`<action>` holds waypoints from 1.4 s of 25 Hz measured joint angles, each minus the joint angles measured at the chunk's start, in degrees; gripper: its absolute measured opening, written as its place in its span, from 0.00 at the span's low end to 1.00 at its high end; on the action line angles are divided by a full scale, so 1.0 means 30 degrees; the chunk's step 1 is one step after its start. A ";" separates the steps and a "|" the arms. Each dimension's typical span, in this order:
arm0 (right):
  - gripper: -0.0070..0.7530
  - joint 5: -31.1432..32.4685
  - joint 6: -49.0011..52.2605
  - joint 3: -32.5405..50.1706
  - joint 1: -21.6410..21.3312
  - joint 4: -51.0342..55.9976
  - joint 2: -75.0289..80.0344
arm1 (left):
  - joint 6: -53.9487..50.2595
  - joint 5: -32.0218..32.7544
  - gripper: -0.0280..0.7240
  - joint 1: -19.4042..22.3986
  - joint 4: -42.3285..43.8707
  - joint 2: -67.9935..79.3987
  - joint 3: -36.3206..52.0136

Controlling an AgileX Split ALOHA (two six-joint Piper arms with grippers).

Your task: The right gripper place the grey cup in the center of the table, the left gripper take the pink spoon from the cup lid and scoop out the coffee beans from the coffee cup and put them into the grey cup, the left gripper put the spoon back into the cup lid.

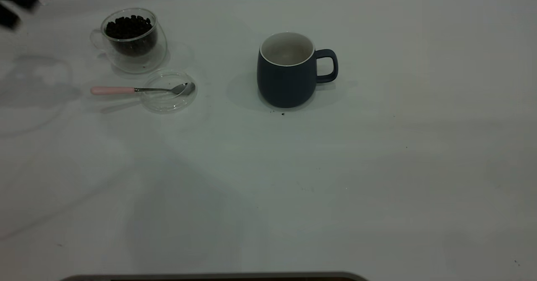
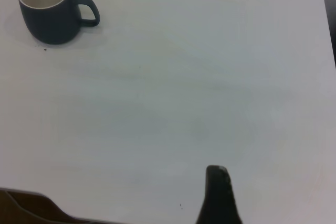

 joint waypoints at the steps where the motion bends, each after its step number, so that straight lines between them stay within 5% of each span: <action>1: 0.79 0.0000 0.0000 0.0000 0.0000 0.0000 0.0000 | -0.0403 0.0000 0.85 0.0000 0.0106 -0.0520 -0.0260; 10: 0.79 0.0000 0.0000 0.0000 0.0000 0.0000 0.0000 | -0.2605 0.0017 0.83 -0.0345 0.0723 -0.5797 -0.0519; 19: 0.79 0.0000 0.0000 0.0000 0.0000 0.0000 0.0000 | -0.4866 0.0017 0.82 -0.3661 0.3193 -1.0969 0.0113; 25: 0.79 0.0000 0.0000 0.0000 0.0000 0.0000 0.0000 | -0.5672 0.0017 0.82 -0.5791 0.4082 -1.5794 0.3901; 35: 0.79 0.0000 0.0000 0.0000 0.0000 0.0000 0.0000 | -0.7756 0.0017 0.82 -0.6115 0.7536 -2.6113 1.1893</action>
